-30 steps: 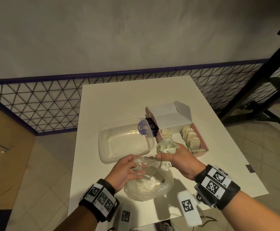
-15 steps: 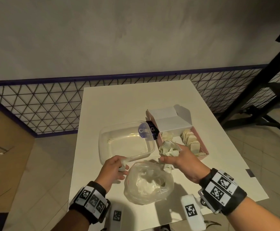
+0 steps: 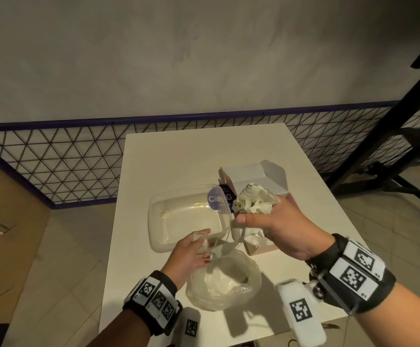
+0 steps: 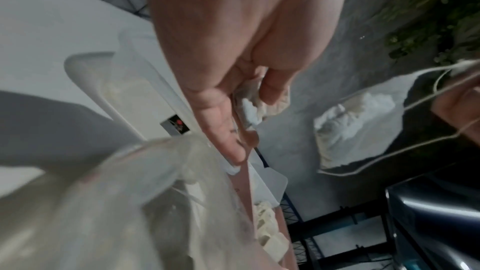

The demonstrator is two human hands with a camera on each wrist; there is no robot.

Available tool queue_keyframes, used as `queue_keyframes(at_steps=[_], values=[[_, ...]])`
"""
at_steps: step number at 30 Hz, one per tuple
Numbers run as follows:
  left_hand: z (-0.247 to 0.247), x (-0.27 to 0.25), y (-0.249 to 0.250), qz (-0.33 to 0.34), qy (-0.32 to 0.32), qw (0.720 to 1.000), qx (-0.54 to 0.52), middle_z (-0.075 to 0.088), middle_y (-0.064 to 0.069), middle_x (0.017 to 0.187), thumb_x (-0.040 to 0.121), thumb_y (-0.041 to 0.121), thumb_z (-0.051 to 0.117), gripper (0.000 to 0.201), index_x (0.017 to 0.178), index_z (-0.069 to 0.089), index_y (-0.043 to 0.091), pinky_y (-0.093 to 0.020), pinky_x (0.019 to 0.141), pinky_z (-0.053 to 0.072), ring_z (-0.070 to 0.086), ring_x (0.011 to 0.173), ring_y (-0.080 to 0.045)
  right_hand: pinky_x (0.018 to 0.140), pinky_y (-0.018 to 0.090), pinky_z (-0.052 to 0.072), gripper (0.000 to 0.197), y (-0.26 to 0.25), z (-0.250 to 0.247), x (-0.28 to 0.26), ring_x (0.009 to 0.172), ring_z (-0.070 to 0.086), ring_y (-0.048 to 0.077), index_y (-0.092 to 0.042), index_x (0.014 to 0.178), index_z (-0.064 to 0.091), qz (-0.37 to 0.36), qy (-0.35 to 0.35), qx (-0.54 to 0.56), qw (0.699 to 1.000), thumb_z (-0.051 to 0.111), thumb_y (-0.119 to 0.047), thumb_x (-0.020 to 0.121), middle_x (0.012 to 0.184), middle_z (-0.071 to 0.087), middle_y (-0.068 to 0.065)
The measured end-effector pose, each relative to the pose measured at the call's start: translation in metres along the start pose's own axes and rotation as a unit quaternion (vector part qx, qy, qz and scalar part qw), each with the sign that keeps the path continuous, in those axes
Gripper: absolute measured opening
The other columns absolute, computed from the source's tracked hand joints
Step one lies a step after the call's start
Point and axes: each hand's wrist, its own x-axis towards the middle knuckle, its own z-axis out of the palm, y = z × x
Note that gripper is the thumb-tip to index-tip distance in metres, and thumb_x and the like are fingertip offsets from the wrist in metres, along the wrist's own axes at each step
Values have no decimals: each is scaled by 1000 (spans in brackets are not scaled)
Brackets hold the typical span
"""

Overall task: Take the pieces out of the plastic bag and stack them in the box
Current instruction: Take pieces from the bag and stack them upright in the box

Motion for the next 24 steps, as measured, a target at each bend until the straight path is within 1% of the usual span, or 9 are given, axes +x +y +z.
queue_keyframes(at_steps=[2, 5, 11, 13, 14, 16, 18, 20, 24], values=[[10, -2, 4, -20, -57, 997, -37, 67, -17, 116, 99, 22, 45, 29, 123, 59, 11, -45, 84, 55, 65, 104, -35, 100, 49, 46, 36, 5, 0, 9, 108, 58, 46, -2, 110, 61, 10, 4, 12, 1000, 70, 4, 76, 113, 59, 31], [20, -4, 9, -51, -104, 988, -98, 64, -23, 120, 91, 32, 51, 42, 125, 56, 8, -39, 69, 57, 64, 101, -42, 103, 57, 39, 43, 18, 2, 20, 113, 52, 51, 6, 117, 54, 32, 21, 15, 999, 70, 4, 77, 122, 50, 39], [20, 1, 7, -58, -203, 964, -159, 59, -24, 114, 85, 61, 49, 63, 124, 62, 13, -36, 71, 55, 64, 92, -32, 83, 41, 55, 33, 34, -2, 26, 97, 65, 40, 1, 109, 60, 47, 71, -25, 996, 70, 2, 78, 109, 64, 29], [17, 0, 6, -51, -220, 961, -160, 60, -23, 118, 76, 56, 67, 69, 128, 58, 12, -36, 72, 54, 64, 98, -33, 72, 31, 54, 29, 37, -4, 26, 89, 67, 31, 0, 106, 61, 48, 86, -32, 995, 69, 2, 78, 103, 67, 25], [17, -1, 6, -43, -223, 962, -149, 60, -23, 119, 74, 45, 75, 72, 133, 53, 10, -35, 73, 55, 64, 102, -35, 70, 27, 54, 27, 37, -4, 26, 88, 67, 28, -1, 105, 62, 48, 92, -33, 994, 68, 3, 79, 100, 69, 21], [17, -2, 6, -29, -207, 971, -118, 63, -22, 117, 82, 15, 71, 59, 134, 45, 7, -33, 73, 56, 64, 104, -36, 71, 26, 53, 24, 39, -3, 25, 89, 68, 26, -5, 102, 64, 54, 100, -38, 993, 68, 2, 79, 99, 71, 16], [16, -1, 6, -40, -174, 977, -114, 68, -21, 108, 92, 0, 53, 37, 128, 48, 4, -30, 68, 58, 67, 97, -36, 68, 27, 53, 23, 42, -1, 24, 89, 68, 27, -8, 101, 64, 69, 107, -54, 990, 70, -2, 80, 101, 71, 17], [15, 1, 7, -47, -126, 985, -106, 68, -23, 106, 96, 1, 45, 28, 124, 50, 2, -31, 66, 59, 70, 88, -34, 57, 24, 50, 24, 47, 2, 22, 86, 67, 30, -10, 103, 63, 79, 112, -71, 988, 71, -7, 80, 101, 71, 18], [7, 10, 1, -42, 10, 992, -116, 60, -31, 119, 99, 2, 40, 33, 131, 44, 1, -37, 64, 60, 70, 74, -32, 51, 21, 47, 30, 57, 10, 14, 83, 67, 28, -12, 107, 62, 77, 111, -100, 986, 72, -9, 80, 99, 71, 12]])
